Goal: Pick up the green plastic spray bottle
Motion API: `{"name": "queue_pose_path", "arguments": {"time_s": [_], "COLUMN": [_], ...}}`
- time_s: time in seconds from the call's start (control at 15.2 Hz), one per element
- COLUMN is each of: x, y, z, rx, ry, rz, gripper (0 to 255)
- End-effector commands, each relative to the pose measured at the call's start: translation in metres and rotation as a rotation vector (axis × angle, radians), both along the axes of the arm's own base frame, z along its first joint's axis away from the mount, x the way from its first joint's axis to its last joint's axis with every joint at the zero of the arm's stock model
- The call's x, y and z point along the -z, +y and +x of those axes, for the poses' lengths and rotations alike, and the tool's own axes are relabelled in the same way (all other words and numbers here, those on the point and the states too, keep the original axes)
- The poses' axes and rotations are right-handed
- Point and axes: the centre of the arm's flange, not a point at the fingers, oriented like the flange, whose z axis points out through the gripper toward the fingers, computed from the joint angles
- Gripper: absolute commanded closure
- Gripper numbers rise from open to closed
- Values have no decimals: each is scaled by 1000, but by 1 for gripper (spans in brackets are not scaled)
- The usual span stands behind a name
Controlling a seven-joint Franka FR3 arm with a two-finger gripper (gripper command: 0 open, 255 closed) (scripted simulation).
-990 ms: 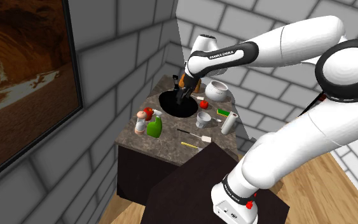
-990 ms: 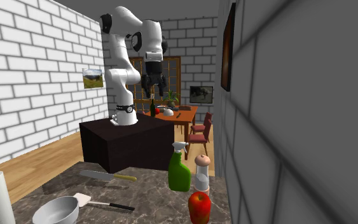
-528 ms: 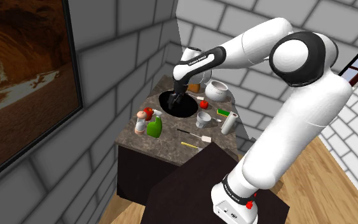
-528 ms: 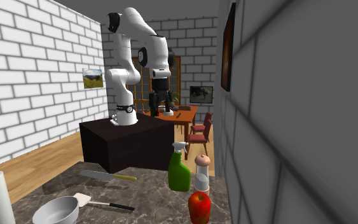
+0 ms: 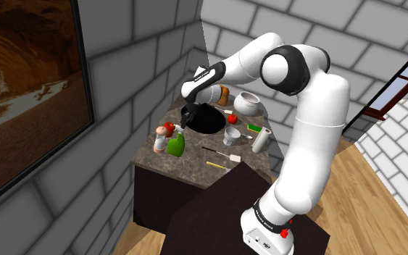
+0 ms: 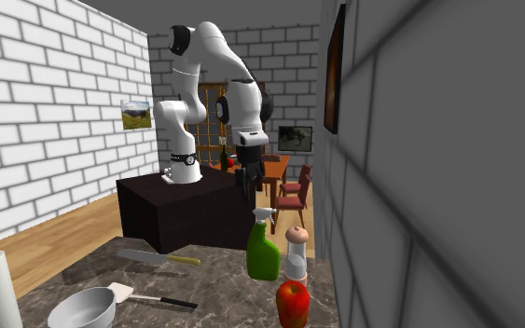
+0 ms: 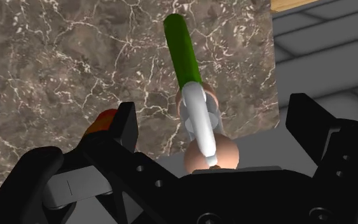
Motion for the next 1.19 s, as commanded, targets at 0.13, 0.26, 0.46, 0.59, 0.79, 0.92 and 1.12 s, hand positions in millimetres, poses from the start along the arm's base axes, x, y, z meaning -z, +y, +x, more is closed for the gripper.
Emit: {"name": "queue_pose_path", "arguments": {"time_s": [0.13, 0.26, 0.46, 0.59, 0.79, 0.92, 1.12], "x": [28, 39, 54, 63, 62, 62, 62], "y": [0, 0, 0, 0, 1, 1, 1], "z": [15, 15, 15, 15, 15, 15, 15], "rx": [-22, -22, -22, -22, -22, -22, -22], "ry": [0, 0, 0, 0, 0, 0, 0], "rz": [10, 10, 10, 10, 10, 10, 10], "gripper": [0, 0, 0, 0, 255, 255, 255]}}
